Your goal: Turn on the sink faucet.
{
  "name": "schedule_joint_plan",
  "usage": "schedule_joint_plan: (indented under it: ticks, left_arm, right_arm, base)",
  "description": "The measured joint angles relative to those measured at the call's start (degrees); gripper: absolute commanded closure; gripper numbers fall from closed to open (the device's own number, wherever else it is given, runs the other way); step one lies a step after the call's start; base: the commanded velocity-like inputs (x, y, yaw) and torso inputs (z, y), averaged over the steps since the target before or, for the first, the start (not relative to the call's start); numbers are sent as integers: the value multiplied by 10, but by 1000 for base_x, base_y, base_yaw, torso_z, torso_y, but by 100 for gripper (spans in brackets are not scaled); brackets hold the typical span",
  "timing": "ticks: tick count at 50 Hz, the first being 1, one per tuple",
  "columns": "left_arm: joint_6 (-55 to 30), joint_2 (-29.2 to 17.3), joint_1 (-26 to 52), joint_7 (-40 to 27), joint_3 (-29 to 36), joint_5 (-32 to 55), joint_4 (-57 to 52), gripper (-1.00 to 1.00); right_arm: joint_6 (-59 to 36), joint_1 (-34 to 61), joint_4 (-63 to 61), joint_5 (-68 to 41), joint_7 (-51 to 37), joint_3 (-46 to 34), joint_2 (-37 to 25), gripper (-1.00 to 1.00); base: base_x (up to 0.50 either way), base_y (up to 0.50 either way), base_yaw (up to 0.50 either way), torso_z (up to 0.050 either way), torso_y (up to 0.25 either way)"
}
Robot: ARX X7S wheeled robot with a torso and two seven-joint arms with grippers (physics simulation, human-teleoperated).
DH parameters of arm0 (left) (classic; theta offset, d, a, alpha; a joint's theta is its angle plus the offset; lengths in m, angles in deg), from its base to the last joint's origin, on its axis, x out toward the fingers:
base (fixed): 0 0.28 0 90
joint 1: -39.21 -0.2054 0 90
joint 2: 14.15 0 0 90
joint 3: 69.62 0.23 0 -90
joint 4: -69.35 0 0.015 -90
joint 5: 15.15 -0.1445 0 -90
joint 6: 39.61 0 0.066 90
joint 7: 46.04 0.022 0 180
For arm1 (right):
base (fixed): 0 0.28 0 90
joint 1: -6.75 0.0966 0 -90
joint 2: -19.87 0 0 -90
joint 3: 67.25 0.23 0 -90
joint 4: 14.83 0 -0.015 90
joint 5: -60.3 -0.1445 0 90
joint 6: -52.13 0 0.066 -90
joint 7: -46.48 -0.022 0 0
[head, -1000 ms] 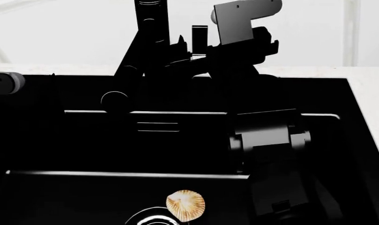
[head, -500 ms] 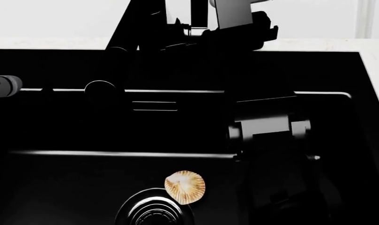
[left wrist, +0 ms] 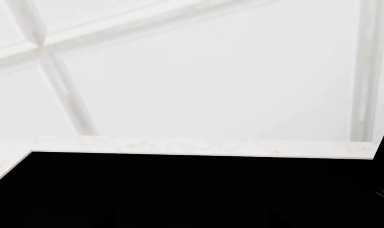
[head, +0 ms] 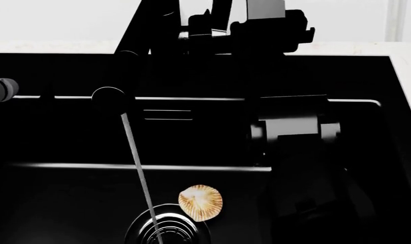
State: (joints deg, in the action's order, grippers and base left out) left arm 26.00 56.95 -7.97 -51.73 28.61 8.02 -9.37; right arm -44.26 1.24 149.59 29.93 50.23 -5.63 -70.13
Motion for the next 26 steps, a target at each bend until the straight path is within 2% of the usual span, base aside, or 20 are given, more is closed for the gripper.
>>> schedule_joint_plan:
  ticks: [13, 26]
  left_arm:
    - [-1, -1, -1, -4, -5, 3, -1, -100]
    - [-1, 0, 0, -8, -2, 4, 1, -100]
  right_arm:
    - [2, 1, -2, -30, -40, -12, 0, -100]
    - [0, -7, -8, -4, -36, 34, 0, -100]
  base:
    - [0, 0, 0, 0, -2]
    - [0, 0, 0, 0, -2]
